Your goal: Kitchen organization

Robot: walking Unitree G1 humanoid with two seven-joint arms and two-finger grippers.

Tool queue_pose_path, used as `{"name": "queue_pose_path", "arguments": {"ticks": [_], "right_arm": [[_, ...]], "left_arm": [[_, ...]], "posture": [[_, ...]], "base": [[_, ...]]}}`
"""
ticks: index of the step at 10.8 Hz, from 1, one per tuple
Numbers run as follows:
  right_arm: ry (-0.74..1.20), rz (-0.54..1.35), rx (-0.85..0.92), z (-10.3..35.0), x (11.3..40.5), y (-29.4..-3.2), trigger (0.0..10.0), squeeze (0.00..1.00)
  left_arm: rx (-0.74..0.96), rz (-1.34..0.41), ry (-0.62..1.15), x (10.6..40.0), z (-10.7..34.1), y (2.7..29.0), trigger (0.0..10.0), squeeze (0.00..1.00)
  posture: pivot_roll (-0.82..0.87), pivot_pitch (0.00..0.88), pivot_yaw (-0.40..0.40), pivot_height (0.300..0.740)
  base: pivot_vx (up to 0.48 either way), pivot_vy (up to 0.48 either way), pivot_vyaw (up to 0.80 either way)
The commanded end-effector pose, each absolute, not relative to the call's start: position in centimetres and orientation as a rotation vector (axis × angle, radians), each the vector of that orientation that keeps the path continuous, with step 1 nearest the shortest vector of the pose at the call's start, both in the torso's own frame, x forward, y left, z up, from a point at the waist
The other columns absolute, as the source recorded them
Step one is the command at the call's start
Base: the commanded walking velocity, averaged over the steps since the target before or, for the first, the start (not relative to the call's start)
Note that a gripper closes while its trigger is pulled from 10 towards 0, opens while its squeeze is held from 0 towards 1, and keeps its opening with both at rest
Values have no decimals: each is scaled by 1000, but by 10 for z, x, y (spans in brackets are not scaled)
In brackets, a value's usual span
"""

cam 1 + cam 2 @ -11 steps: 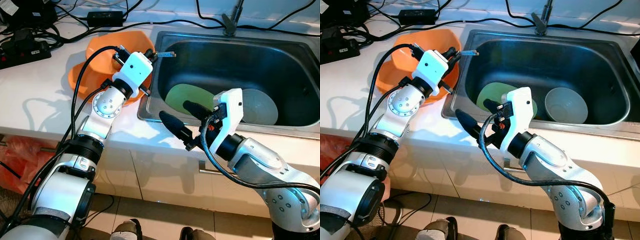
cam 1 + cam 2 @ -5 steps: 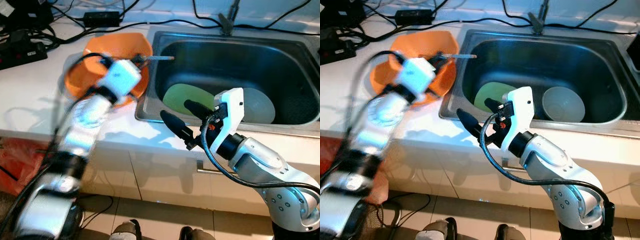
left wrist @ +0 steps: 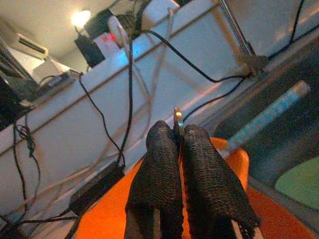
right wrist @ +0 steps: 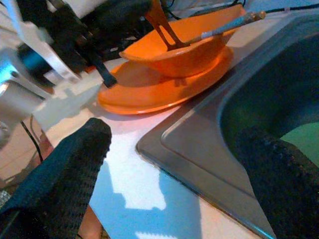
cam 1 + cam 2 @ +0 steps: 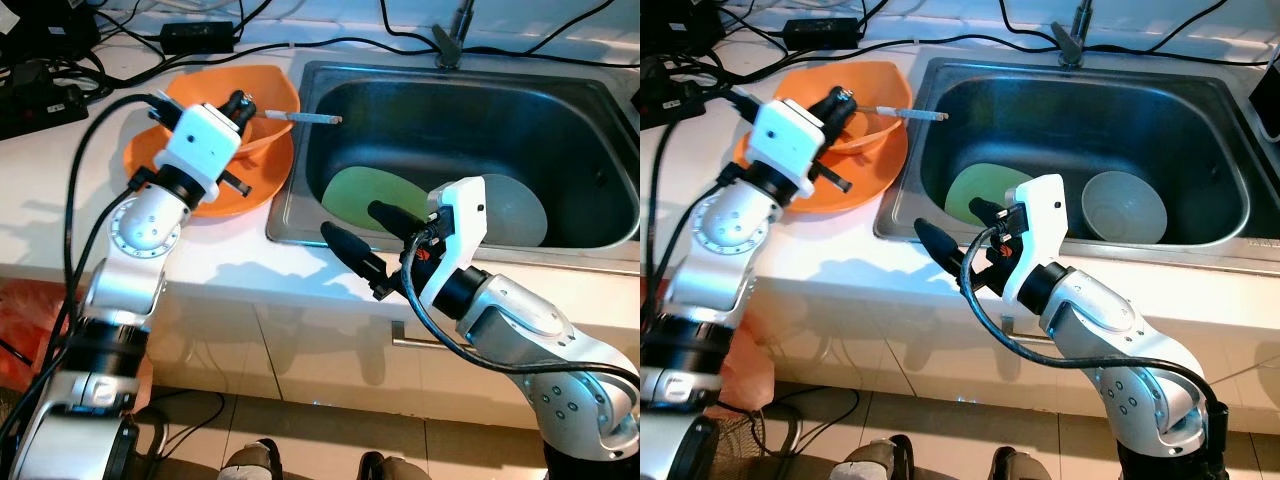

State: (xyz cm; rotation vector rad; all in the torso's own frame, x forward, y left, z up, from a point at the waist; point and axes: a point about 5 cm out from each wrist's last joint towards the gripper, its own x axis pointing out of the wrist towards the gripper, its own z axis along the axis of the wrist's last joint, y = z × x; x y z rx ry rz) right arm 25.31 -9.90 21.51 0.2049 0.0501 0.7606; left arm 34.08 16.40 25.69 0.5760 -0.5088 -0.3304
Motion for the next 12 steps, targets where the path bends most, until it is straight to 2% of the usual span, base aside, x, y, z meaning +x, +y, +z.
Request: {"name": "queue_pose_path", "arguments": {"ticks": [1,3,7,9,10,11,12], "right_arm": [[33,775,202,217,252,-97,10000,0],[32,774,201,217,253,-98,10000,0],[36,766,199,215,256,-100,10000,0],[33,771,200,214,258,-98,10000,0],[30,769,200,214,259,-98,10000,0],[29,765,200,214,259,-98,10000,0],[28,761,197,214,259,-99,10000,0]], "left_arm": [[553,-330,-538,335,266,162,0,0],[530,-332,-505,334,266,163,0,0],[576,-312,-470,317,268,189,0,0],[603,-340,-417,318,261,190,0,0],[602,-360,-390,320,255,187,3882,0],[596,-402,-352,321,245,183,6392,0],[589,-438,-312,323,235,179,7843,0]], "posture": [[70,159,22,740],[73,157,18,740],[88,153,16,740],[93,150,15,740],[95,146,14,740],[93,143,16,740],[88,142,16,740]], "base": [[0,0,0],[0,0,0],[0,0,0],[0,0,0],[0,0,0],[0,0,0],[0,0,0]]}}
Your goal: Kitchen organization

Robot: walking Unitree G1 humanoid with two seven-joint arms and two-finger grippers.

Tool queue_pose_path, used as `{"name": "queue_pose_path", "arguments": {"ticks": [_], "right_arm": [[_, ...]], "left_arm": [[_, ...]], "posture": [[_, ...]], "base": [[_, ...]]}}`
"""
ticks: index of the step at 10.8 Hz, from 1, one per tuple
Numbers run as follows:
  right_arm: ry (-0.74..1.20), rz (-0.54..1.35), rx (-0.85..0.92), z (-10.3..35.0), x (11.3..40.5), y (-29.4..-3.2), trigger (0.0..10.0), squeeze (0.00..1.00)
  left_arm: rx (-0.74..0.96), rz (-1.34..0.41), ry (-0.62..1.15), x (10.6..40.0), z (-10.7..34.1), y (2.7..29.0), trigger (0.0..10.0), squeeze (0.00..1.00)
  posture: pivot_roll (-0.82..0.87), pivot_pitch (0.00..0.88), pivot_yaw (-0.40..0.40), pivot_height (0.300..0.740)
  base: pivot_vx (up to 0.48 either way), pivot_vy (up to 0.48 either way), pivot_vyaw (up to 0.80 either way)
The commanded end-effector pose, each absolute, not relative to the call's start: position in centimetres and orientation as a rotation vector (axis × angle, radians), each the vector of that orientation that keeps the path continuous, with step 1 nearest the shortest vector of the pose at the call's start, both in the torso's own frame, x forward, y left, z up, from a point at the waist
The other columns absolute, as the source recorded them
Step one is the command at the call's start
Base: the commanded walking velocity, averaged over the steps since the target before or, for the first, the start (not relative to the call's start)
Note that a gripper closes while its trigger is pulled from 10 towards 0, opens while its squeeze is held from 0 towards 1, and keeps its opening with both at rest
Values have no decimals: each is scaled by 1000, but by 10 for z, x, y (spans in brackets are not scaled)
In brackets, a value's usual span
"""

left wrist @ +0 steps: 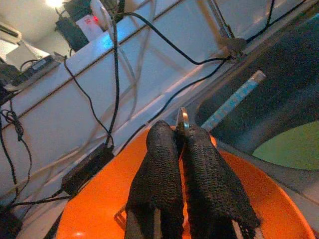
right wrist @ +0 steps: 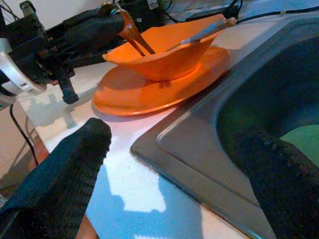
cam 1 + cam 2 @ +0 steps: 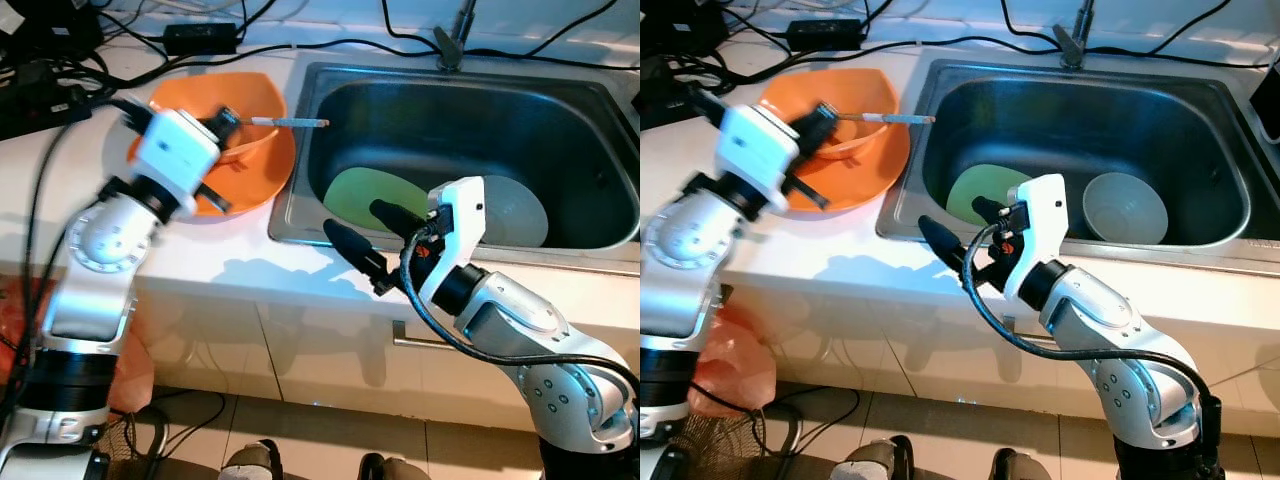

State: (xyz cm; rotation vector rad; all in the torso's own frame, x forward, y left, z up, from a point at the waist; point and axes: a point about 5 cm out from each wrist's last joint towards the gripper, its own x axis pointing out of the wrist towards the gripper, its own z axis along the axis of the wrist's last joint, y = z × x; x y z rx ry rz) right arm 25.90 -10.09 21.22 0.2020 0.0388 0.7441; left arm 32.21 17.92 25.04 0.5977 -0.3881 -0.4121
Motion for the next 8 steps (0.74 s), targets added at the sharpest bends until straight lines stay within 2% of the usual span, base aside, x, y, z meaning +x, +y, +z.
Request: {"name": "queue_pose_path", "arguments": {"ticks": [1,2,3,4,5,6,7,8], "right_arm": [[27,759,195,214,259,-99,10000,0],[26,755,195,214,259,-100,10000,0],[26,750,193,214,259,-101,10000,0],[25,750,192,214,259,-101,10000,0],[26,746,191,213,259,-101,10000,0],[26,741,192,213,259,-101,10000,0],[26,740,192,213,259,-101,10000,0],[25,739,192,213,259,-101,10000,0]], "left_arm": [[587,-454,-295,325,232,179,10000,0],[580,-453,-291,326,231,180,10000,400],[573,-439,-286,329,230,182,10000,675],[583,-419,-281,331,230,186,10000,745],[588,-396,-279,333,230,189,10000,741],[583,-379,-282,335,231,192,10000,953],[590,-363,-289,336,233,193,10000,867],[602,-344,-297,337,234,194,10000,867]], "posture": [[83,142,17,740],[82,141,17,740],[81,141,17,740],[81,143,16,740],[81,144,16,740],[80,146,17,740],[80,147,18,740],[79,147,19,740]], "base": [[0,0,0],[0,0,0],[0,0,0],[0,0,0],[0,0,0],[0,0,0],[0,0,0],[0,0,0]]}}
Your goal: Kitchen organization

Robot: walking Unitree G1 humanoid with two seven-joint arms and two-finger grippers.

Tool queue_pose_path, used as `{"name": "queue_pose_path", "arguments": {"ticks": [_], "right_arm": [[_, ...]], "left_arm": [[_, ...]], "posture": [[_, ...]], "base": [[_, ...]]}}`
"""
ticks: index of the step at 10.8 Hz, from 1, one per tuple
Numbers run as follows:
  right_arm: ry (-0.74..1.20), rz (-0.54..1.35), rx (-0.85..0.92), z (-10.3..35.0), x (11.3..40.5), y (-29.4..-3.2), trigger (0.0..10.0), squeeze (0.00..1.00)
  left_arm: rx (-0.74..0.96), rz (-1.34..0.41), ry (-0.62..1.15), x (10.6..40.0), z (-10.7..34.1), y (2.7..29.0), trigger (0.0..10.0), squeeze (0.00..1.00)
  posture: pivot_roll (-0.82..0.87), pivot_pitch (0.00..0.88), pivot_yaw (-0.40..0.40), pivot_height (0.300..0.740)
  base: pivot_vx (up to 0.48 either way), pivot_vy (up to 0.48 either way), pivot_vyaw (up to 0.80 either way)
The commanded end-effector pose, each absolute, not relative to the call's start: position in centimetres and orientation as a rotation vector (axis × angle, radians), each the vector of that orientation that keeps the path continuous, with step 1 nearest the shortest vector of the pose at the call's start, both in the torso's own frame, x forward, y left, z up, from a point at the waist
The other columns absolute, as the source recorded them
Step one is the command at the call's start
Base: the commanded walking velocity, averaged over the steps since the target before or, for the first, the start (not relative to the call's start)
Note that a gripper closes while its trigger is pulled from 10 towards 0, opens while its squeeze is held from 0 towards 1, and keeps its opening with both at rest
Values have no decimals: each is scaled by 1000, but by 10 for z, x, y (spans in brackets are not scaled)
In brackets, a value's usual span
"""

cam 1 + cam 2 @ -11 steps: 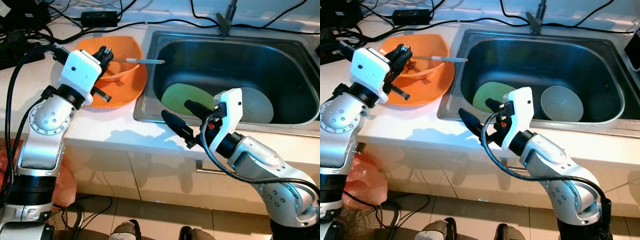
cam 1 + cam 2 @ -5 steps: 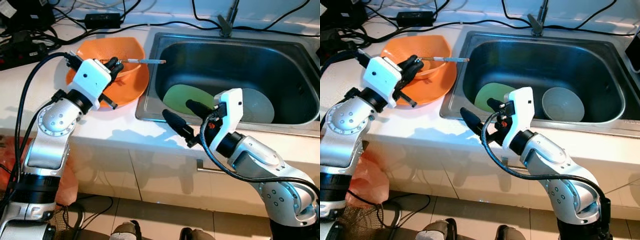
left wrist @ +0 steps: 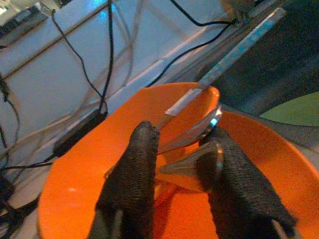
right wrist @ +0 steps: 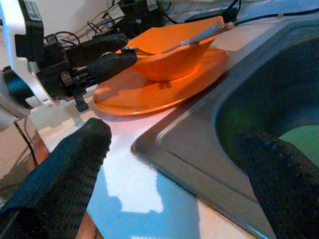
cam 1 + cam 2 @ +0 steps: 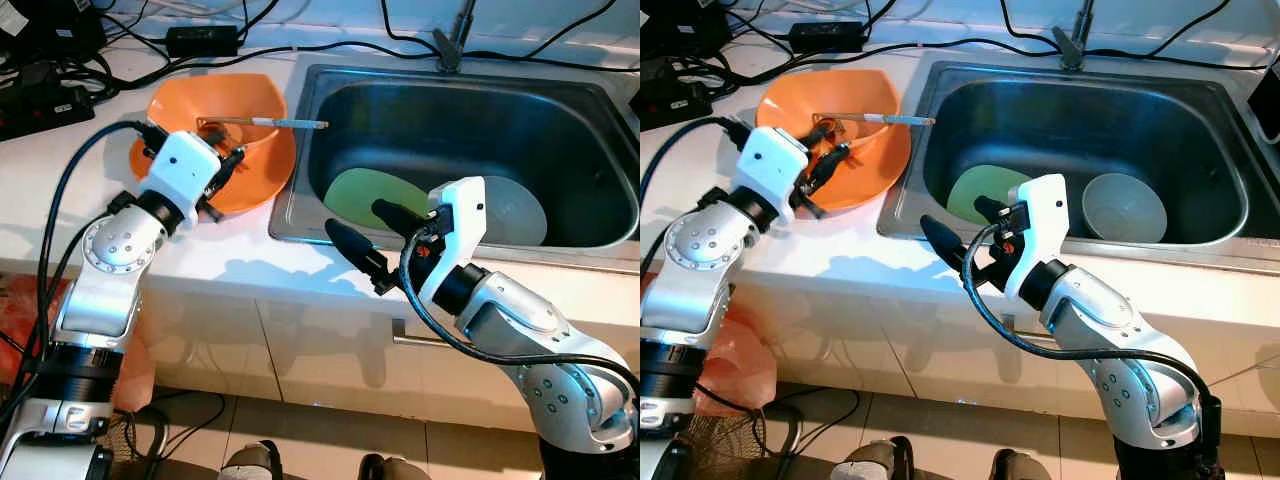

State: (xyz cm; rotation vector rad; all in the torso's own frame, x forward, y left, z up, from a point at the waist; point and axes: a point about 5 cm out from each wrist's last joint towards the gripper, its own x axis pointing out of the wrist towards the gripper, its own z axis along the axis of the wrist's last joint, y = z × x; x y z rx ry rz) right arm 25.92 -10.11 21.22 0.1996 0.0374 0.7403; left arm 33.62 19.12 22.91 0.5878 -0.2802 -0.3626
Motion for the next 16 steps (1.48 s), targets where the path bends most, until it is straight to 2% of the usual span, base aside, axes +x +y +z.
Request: {"name": "queue_pose_path", "arguments": {"ticks": [1,3,4,6,9,11,14,16], "right_arm": [[24,740,194,214,259,-101,10000,0],[25,740,195,214,259,-101,10000,0],[26,741,196,213,259,-101,10000,0],[26,745,197,213,260,-101,10000,0],[25,744,197,213,260,-101,10000,0],[24,745,198,213,260,-101,10000,0],[24,751,199,213,260,-100,10000,0],[26,750,200,213,260,-99,10000,0]], "left_arm": [[601,-331,-304,338,237,196,10000,0],[575,-319,-367,335,249,197,10000,0],[553,-328,-374,333,249,196,10000,1000],[555,-350,-413,328,252,194,10000,1000],[588,-175,-514,322,272,219,10000,1000],[571,-196,-492,320,265,223,10000,1000],[632,-253,-489,318,256,212,10000,1000],[636,-371,-511,311,253,202,10000,1000]], "posture": [[79,147,19,740],[81,149,15,740],[81,149,15,740],[86,150,14,740],[89,149,15,740],[92,151,13,740],[93,151,14,740],[89,150,18,740]], "base": [[0,0,0],[0,0,0],[0,0,0],[0,0,0],[0,0,0],[0,0,0],[0,0,0],[0,0,0]]}}
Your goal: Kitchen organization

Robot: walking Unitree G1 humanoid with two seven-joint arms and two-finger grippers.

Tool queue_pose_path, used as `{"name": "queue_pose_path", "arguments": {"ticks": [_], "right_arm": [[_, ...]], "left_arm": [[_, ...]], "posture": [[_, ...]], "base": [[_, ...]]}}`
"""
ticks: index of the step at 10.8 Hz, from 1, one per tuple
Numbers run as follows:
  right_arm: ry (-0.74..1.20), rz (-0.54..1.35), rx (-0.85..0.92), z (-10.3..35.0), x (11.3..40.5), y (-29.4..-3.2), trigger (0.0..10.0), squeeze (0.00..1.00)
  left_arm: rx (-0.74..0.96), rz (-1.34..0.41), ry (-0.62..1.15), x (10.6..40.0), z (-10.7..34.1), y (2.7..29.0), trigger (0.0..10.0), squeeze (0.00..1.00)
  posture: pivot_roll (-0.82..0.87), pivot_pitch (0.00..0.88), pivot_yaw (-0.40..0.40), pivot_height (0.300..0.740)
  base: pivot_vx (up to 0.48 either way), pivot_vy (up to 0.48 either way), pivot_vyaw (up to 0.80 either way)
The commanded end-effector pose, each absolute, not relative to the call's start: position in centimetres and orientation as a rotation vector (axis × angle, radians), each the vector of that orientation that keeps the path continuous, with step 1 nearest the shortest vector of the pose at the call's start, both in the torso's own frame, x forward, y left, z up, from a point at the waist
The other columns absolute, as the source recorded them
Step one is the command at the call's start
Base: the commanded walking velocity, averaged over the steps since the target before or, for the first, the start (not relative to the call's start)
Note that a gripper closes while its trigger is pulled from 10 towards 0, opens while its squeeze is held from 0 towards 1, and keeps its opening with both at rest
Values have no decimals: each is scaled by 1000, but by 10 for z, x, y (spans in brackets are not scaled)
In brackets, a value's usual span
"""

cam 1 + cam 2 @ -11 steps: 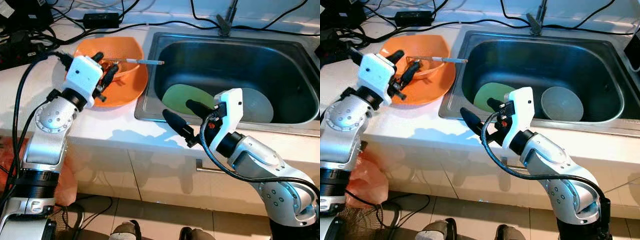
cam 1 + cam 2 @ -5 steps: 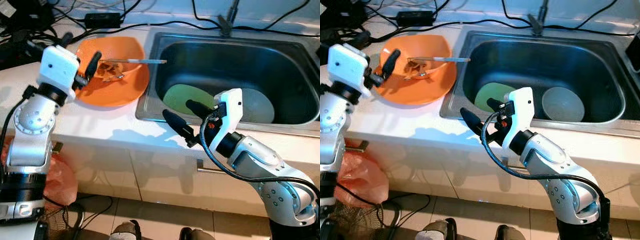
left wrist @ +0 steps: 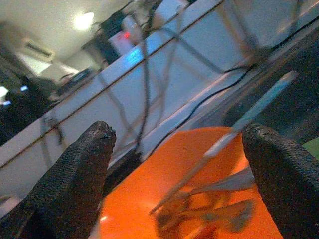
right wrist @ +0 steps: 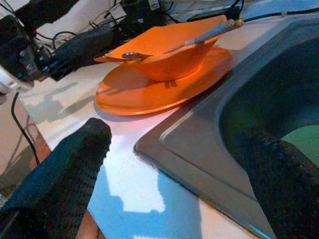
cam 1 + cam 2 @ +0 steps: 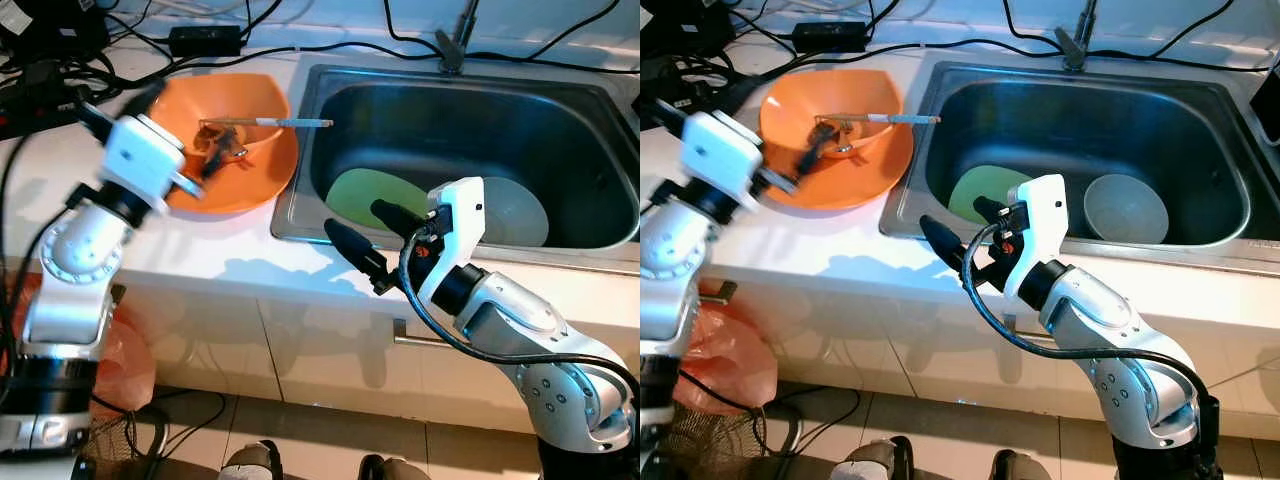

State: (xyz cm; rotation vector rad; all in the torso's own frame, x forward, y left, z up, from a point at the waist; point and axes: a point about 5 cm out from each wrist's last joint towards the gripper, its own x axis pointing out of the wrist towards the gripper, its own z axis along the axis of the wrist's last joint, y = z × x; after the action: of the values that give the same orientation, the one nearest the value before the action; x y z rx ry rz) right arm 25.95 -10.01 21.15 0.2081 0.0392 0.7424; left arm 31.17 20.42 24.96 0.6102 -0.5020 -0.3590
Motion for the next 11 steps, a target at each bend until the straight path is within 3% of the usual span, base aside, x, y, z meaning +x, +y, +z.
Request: {"name": "queue_pose_path", "arguments": {"ticks": [1,5,6,7,11], "right_arm": [[27,751,199,212,259,-99,10000,0],[32,757,195,211,260,-98,10000,0],[32,759,194,210,260,-98,10000,0],[32,761,196,211,260,-98,10000,0],[31,764,196,211,260,-98,10000,0]], "left_arm": [[614,-396,-514,307,250,204,10000,1000],[661,-437,-540,296,245,200,10000,1000],[681,-465,-522,295,239,198,10000,251],[726,-488,-457,296,223,204,10000,0],[777,-466,-401,305,215,214,10000,0]], "posture": [[89,150,18,740],[98,147,14,740],[98,146,14,740],[98,146,14,740],[93,146,14,740]], "base": [[0,0,0],[0,0,0],[0,0,0],[0,0,0],[0,0,0]]}}
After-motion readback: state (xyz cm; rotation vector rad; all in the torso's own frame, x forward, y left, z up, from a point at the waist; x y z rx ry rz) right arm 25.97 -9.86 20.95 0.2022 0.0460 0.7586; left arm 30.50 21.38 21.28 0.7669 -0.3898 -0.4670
